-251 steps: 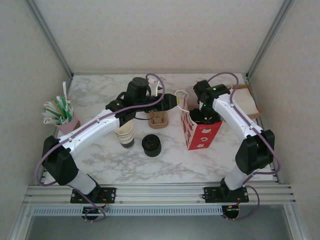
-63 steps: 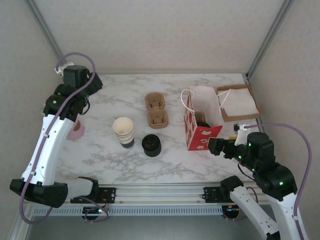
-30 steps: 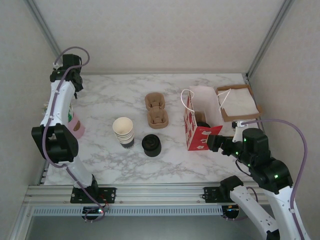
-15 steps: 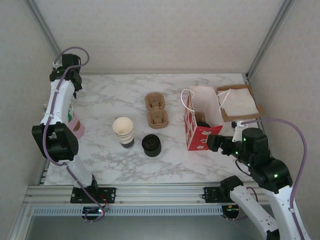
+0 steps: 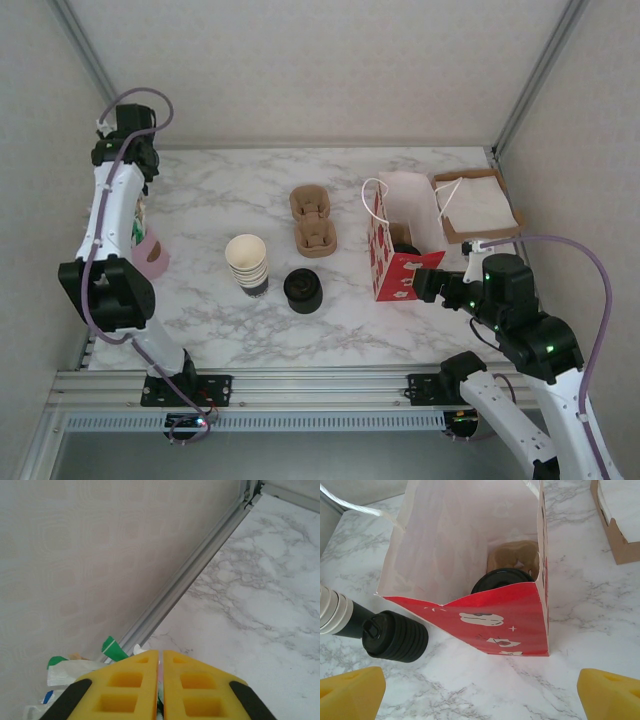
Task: Pack the takeout coffee
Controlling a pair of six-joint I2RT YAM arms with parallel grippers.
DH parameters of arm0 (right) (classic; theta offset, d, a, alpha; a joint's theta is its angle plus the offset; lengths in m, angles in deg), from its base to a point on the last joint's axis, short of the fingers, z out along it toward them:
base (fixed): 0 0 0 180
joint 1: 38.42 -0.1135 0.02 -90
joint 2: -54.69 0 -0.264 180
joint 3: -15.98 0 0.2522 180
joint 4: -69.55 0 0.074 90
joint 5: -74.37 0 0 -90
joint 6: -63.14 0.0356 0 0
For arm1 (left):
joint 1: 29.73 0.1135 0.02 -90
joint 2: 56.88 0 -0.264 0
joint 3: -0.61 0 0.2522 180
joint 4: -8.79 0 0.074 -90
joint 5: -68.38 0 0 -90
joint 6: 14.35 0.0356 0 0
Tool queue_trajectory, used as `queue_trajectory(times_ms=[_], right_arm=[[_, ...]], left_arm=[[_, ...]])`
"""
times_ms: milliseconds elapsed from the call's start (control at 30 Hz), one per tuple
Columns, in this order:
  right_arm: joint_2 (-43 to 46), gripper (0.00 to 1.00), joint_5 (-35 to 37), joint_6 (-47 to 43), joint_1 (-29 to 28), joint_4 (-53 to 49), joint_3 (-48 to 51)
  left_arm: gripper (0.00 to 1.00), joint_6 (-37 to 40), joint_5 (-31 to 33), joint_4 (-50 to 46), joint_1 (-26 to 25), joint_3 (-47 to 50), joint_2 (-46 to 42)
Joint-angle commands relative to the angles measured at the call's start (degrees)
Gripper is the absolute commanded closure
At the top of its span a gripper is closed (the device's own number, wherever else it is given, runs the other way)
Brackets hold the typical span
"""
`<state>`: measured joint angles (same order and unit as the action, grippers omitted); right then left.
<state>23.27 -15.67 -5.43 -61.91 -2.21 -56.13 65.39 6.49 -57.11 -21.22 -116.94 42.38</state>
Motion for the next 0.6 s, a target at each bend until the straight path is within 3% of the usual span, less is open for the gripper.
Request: queue_trajectory(times_ms=[0, 567], right_arm=[[-0.5, 0.01, -0.5, 0.2, 0.3, 1.3, 0.1], [-1.8, 0.01, -0.2, 0.0, 0.3, 1.7, -0.3]], left_arm=[[0.91, 0.4, 2.6, -0.7, 0.4, -2.4, -2.0], [0.90, -1.8, 3.1, -6.1, 0.2, -12.1, -3.2]])
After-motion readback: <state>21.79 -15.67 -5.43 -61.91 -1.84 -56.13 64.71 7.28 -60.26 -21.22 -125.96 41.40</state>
